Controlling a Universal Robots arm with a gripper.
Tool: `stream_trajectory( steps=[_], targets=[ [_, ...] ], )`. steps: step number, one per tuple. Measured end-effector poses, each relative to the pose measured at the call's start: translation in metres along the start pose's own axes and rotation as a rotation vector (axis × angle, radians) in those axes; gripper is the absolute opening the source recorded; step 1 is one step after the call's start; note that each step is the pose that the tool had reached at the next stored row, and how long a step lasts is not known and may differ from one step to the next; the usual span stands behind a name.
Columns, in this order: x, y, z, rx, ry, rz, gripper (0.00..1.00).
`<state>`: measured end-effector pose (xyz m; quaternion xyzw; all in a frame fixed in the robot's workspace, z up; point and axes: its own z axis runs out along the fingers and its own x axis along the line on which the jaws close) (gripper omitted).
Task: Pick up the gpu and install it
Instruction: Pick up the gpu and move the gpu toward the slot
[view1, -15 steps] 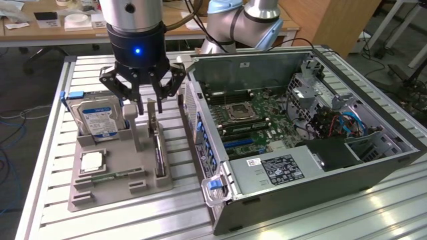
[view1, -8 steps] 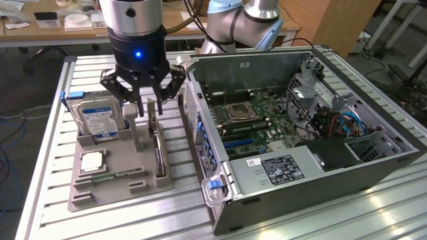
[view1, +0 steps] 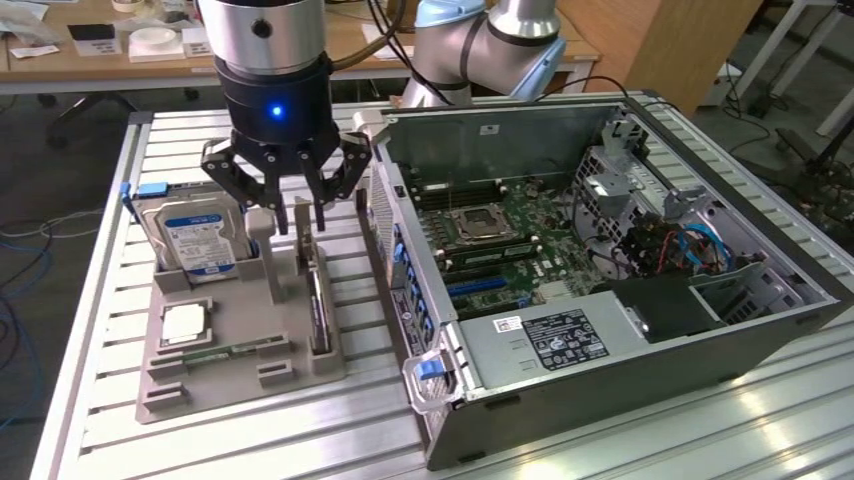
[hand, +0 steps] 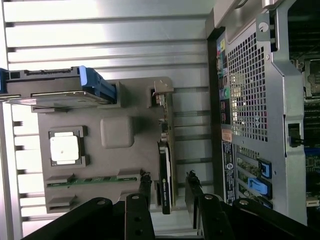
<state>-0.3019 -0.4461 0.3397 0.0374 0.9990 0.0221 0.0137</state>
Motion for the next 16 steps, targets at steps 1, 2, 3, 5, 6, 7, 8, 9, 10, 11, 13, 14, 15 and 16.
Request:
stream_trajectory(
  steps=[1,2,3,5,6,7,8,9,10,11,13,14,15,16],
  targets=[
    [0.0,0.0,0.0006,0.0,0.0,0.0,0.42],
    [0.0,-0.0001,0.0013,0.0001,0.0,0.0,0.42],
    [0.0,-0.0001,0.0021,0.0001,0.0001,0.0,0.42],
    [0.0,-0.0002,0.0045,0.0001,0.0001,0.0,0.42],
    [0.0,-0.0003,0.0059,0.0001,0.0001,0.0,0.42],
    [0.0,-0.0004,0.0073,0.0001,0.0001,0.0,0.42],
    [0.0,-0.0004,0.0087,0.0001,0.0,0.0,0.42],
    [0.0,-0.0005,0.0099,0.0001,0.0,0.0,0.42],
    [0.0,-0.0005,0.0109,0.0001,0.0001,0.0,0.42],
    [0.0,-0.0005,0.0117,0.0001,0.0,0.0,0.42],
    [0.0,-0.0006,0.0131,0.0002,0.0001,0.0,0.42],
    [0.0,-0.0007,0.0141,0.0001,0.0001,0.0,0.42],
    [0.0,-0.0007,0.0151,0.0001,0.0001,0.0,0.42],
    [0.0,-0.0008,0.016,0.0002,0.0001,0.0,0.42]
  ],
)
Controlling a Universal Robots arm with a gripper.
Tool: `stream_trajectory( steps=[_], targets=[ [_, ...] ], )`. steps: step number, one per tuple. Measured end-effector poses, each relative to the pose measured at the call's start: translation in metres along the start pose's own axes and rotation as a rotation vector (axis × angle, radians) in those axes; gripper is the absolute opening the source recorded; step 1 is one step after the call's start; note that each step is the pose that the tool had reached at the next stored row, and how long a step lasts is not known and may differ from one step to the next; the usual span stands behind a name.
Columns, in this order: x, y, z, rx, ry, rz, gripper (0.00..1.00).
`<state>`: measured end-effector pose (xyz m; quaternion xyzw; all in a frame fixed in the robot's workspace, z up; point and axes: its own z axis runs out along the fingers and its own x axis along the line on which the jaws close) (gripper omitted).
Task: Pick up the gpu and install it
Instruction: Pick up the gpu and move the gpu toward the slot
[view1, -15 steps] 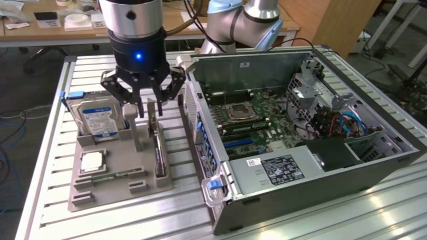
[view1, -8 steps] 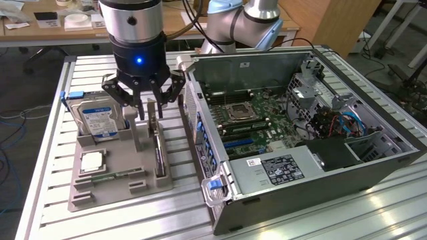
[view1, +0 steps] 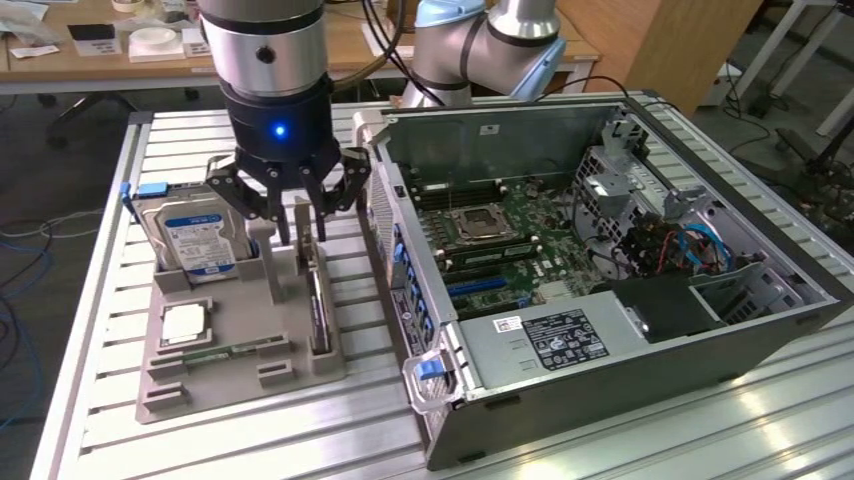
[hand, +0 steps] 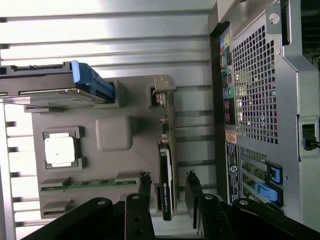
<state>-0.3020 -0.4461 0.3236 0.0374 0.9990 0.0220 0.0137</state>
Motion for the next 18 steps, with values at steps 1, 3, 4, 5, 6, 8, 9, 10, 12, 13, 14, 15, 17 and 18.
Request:
stream_trajectory(
  steps=[1,3,4,5,6,8,9,10,12,13,14,15,17,18],
  targets=[
    [0.0,-0.0001,0.0013,-0.0001,0.0,0.0,0.42],
    [0.0,-0.0002,0.0044,-0.0001,0.0,0.0,0.42],
    [0.0,-0.0003,0.0062,0.0,0.0,0.0,0.42],
    [0.0,-0.0004,0.008,0.0,0.0,0.0,0.42],
    [0.0,-0.0004,0.0095,0.0,0.0,0.0,0.42],
    [0.0,-0.0006,0.0124,-0.0002,-0.0001,0.0,0.42],
    [0.0,-0.0006,0.0135,-0.0001,-0.0001,0.0,0.42],
    [0.0,-0.0007,0.0146,-0.0001,0.0,0.0,0.42],
    [0.0,-0.0007,0.0152,0.0001,0.0001,0.0,0.42],
    [0.0,-0.0007,0.0152,0.0001,0.0002,0.0,0.42],
    [0.0,-0.0007,0.0153,0.0,0.0,0.0,0.42],
    [0.0,-0.0007,0.0153,0.0,0.0,0.0,0.42],
    [0.0,-0.0007,0.0154,0.0,0.0,0.0,0.42],
    [0.0,-0.0007,0.0159,-0.0003,-0.0003,0.0,0.42]
  ],
)
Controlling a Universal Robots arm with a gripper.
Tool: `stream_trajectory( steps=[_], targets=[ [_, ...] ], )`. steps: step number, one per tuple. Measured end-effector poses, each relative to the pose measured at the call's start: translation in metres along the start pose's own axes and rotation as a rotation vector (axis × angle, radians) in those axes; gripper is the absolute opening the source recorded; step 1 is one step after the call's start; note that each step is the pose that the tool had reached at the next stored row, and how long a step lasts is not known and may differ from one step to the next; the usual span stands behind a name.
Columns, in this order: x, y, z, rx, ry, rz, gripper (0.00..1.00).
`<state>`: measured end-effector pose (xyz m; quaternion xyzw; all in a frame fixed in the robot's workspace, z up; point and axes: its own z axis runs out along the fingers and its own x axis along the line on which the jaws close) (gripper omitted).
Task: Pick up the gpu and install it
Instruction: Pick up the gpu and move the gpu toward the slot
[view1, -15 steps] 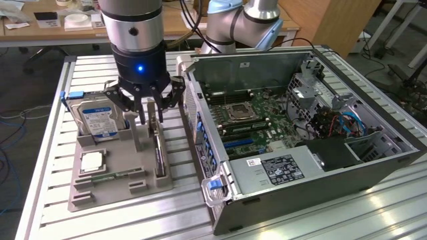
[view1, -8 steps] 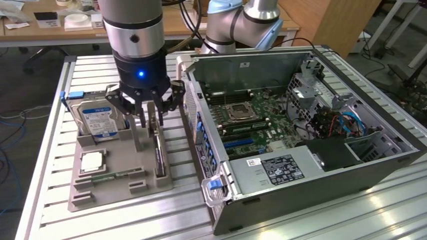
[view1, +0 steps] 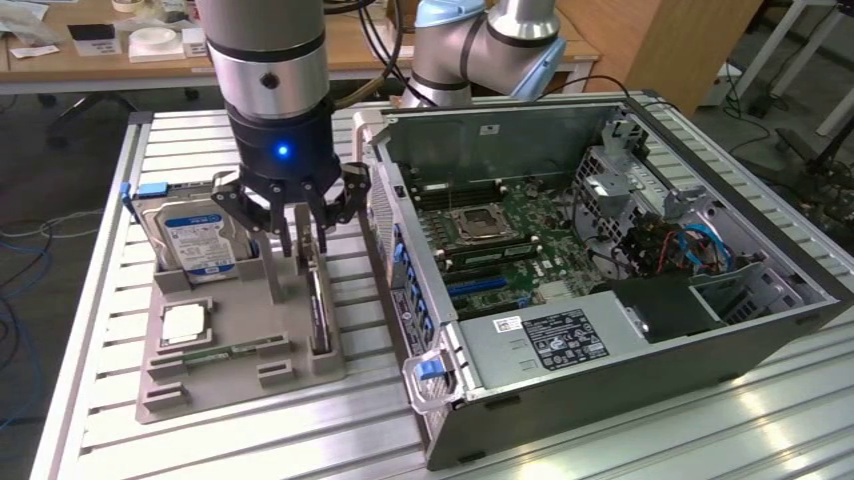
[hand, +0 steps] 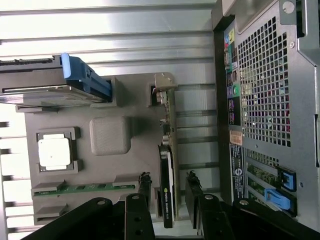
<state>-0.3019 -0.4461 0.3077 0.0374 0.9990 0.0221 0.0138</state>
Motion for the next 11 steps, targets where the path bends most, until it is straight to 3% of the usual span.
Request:
stream_trajectory(
  steps=[11],
  targets=[
    [0.0001,-0.0003,0.0047,0.0003,0.0003,0.0,0.42]
  ],
)
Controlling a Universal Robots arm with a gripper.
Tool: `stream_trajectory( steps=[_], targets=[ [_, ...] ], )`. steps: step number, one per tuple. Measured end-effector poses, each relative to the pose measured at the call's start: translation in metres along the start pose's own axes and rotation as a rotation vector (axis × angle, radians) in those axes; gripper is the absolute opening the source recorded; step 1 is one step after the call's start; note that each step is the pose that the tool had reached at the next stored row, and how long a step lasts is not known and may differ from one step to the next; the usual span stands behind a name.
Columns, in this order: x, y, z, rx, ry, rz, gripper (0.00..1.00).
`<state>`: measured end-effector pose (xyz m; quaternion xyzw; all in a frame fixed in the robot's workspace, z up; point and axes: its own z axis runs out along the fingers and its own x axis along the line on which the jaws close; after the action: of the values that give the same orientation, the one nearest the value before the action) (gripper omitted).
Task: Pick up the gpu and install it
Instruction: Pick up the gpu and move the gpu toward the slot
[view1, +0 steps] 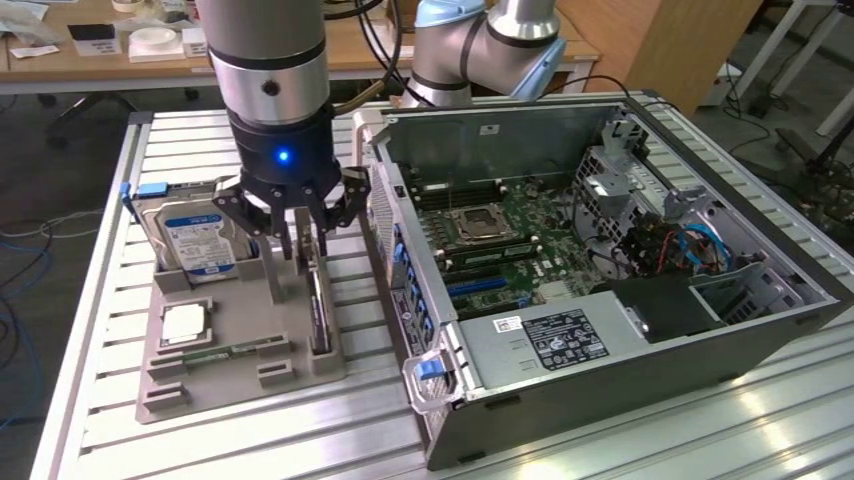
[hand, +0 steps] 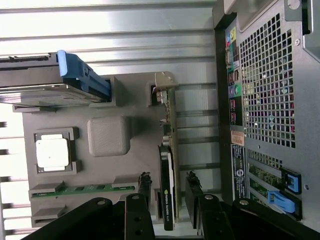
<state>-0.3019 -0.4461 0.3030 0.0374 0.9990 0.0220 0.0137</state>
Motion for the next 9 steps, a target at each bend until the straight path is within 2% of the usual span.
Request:
stream_trajectory(
  steps=[9],
  targets=[
    [0.0001,-0.0001,0.0019,0.0001,0.0002,0.0,0.42]
  ],
)
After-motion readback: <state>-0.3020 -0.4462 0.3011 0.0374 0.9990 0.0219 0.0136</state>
